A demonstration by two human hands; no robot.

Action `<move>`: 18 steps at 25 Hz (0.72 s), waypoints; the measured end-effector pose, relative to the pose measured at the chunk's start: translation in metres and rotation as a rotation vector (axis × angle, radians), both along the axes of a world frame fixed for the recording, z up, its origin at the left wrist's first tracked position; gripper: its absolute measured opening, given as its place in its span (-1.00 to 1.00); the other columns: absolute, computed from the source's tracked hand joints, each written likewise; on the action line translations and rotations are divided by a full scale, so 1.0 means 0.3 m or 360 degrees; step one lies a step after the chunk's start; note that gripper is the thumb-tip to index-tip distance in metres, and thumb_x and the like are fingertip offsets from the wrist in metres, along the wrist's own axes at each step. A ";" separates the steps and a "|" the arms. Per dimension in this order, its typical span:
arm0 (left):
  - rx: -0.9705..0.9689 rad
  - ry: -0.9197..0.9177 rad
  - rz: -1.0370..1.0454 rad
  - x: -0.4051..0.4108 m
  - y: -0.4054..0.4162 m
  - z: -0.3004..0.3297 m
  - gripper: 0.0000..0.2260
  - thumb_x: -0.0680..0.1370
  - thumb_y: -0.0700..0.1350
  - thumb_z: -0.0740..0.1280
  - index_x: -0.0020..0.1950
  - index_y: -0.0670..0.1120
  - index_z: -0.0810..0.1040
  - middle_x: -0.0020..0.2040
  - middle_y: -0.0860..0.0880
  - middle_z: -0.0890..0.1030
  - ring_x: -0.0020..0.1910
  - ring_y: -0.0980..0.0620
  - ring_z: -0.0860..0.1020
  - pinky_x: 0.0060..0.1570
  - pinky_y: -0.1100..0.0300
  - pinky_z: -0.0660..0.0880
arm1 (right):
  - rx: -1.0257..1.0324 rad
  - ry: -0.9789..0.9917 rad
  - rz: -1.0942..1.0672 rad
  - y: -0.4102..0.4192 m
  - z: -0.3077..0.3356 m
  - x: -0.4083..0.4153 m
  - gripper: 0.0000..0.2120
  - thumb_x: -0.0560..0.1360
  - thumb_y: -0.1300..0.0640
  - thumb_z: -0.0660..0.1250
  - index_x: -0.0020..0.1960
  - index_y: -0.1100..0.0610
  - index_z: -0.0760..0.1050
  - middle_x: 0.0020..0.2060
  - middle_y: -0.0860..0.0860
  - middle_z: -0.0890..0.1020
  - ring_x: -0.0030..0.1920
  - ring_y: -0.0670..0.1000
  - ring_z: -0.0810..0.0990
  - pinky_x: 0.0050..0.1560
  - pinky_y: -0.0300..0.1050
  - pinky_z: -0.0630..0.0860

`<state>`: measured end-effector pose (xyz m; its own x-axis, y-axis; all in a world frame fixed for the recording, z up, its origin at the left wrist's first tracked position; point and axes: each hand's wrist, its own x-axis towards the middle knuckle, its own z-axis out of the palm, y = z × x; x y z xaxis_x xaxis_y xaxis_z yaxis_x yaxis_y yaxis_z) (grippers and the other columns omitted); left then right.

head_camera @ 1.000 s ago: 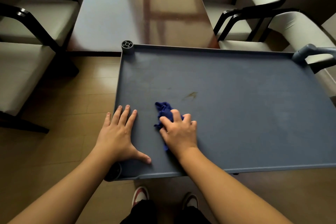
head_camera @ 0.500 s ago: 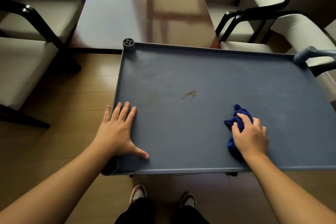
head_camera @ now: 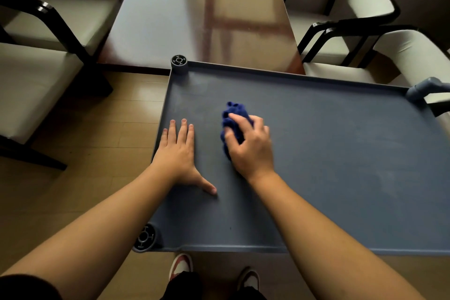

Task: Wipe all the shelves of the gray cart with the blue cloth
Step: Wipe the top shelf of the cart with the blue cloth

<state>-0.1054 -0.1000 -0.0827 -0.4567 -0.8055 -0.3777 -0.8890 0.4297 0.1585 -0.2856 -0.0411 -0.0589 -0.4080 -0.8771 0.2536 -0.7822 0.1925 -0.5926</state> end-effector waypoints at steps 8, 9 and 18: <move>-0.0046 0.0111 0.0050 0.019 -0.007 -0.064 0.67 -0.22 0.82 0.11 0.59 -0.09 -0.46 0.67 -0.11 -0.37 0.55 -0.15 -0.53 0.58 -0.16 -0.38 | 0.0430 0.0648 0.0331 -0.085 -0.141 0.106 -0.52 0.45 -0.28 0.22 0.30 -0.15 0.53 0.32 0.05 0.53 0.12 0.20 0.48 0.02 0.10 0.44; -0.0048 0.0120 0.0053 0.018 -0.007 -0.063 0.68 -0.22 0.83 0.11 0.62 -0.09 -0.42 0.67 -0.10 -0.37 0.55 -0.14 -0.54 0.58 -0.15 -0.39 | 0.0385 0.0668 0.0351 -0.093 -0.143 0.098 -0.58 0.45 -0.23 0.26 0.22 -0.09 0.58 0.25 0.08 0.57 0.04 0.22 0.50 -0.07 0.09 0.48; -0.0014 0.0120 0.0077 0.021 -0.005 -0.049 0.69 -0.24 0.82 0.15 0.64 -0.06 -0.38 0.67 -0.02 -0.38 0.55 -0.07 -0.55 0.58 -0.11 -0.40 | 0.0578 0.0698 -0.0043 -0.062 -0.128 -0.255 -0.80 0.48 -0.03 0.29 0.02 0.02 0.58 0.05 0.14 0.55 -0.05 0.27 0.51 -0.27 0.07 0.51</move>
<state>-0.0991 -0.1015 -0.0975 -0.4439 -0.8304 -0.3368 -0.8945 0.3881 0.2221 -0.3619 -0.0596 -0.0972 -0.3559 -0.9303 0.0886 -0.9321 0.3465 -0.1055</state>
